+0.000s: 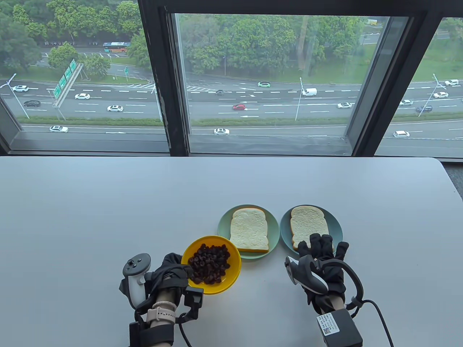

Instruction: Sprinkle cranberries onto toast

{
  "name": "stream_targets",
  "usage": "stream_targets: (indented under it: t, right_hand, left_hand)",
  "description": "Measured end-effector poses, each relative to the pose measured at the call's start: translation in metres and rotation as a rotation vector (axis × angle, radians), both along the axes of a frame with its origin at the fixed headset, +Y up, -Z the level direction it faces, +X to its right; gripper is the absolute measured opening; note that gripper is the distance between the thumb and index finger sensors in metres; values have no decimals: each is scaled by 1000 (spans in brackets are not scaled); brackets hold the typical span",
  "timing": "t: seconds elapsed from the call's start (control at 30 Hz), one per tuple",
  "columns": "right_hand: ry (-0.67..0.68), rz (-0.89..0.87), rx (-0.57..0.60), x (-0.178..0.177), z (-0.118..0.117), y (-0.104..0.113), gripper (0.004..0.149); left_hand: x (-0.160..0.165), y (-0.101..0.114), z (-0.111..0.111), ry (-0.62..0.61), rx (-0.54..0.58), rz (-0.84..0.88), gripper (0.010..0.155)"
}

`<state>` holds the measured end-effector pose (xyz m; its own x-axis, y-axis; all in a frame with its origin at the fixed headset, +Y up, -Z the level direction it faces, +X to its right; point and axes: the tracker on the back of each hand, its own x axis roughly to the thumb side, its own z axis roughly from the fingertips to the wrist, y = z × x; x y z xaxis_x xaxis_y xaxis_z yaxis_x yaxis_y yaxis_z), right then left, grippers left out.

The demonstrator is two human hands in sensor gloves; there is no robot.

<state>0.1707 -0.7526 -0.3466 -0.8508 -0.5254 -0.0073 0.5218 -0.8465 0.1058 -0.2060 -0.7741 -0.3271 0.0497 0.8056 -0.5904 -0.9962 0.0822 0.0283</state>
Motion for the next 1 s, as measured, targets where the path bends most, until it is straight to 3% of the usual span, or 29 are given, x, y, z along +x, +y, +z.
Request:
stream_targets:
  t: [0.53, 0.63, 0.73, 0.87, 1.0]
  right_hand:
    - [-17, -120, 51, 9, -2, 6, 79]
    - [-25, -263, 79, 10, -1, 17, 79]
    - [-15, -529, 111, 4, 0, 35, 81]
    - [167, -840, 123, -24, 5, 61, 85]
    - [381, -873, 58, -67, 15, 78, 85]
  left_hand:
    - [56, 8, 2, -219, 26, -13, 40]
    - [58, 7, 2, -227, 21, -17, 39]
    - [60, 6, 2, -233, 15, -23, 39]
    - [63, 4, 3, -243, 5, -23, 39]
    - [67, 3, 4, -250, -2, -1, 39]
